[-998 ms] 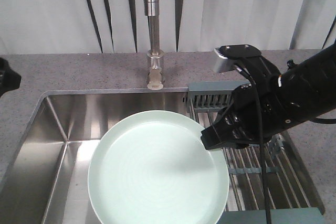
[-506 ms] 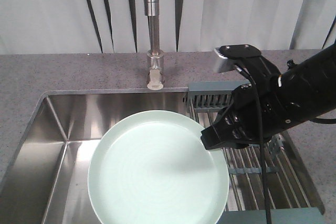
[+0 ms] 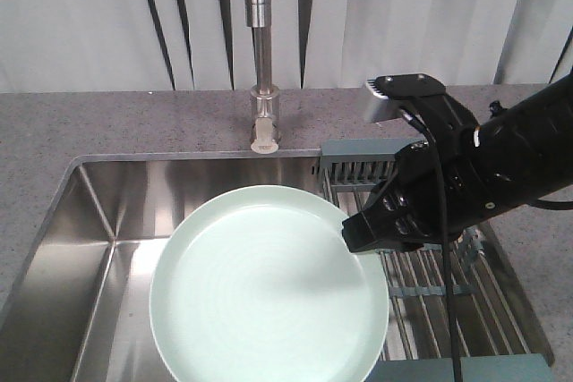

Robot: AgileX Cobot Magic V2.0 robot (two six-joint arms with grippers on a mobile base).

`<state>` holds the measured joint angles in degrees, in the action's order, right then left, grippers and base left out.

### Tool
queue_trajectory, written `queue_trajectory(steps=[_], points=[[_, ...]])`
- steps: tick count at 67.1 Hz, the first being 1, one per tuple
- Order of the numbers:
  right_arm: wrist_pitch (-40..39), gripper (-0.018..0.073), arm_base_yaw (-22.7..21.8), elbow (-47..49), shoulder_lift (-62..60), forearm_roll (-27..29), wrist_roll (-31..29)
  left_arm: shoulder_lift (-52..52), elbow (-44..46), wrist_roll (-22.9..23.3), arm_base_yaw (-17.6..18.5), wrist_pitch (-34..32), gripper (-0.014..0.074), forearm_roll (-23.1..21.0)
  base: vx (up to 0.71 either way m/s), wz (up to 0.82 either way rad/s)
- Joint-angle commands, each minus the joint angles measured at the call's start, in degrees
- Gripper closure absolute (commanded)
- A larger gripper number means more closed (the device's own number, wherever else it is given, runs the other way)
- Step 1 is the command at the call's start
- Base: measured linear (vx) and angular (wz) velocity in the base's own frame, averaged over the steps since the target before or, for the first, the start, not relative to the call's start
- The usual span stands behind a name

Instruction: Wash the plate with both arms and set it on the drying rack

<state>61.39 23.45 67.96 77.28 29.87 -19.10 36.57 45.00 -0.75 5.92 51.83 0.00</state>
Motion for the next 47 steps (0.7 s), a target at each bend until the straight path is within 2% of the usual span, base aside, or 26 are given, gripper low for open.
queue_trajectory(steps=[1, 33, 47], points=[[-2.6, 0.0561, -0.2, 1.4, -1.8, 1.7, -2.0, 0.0, 1.2, 0.8, 0.2, -4.0, 0.0012, 0.0, 0.0, 0.0], [-1.5, 0.0561, -0.2, 1.4, -1.8, -7.3, -2.2, 0.0, 1.2, 0.8, 0.2, -4.0, 0.0012, 0.0, 0.0, 0.0], [0.7, 0.0561, -0.2, 4.3, 2.6, -9.6, -3.2, 0.0, 1.2, 0.8, 0.2, -4.0, 0.0012, 0.0, 0.0, 0.0]])
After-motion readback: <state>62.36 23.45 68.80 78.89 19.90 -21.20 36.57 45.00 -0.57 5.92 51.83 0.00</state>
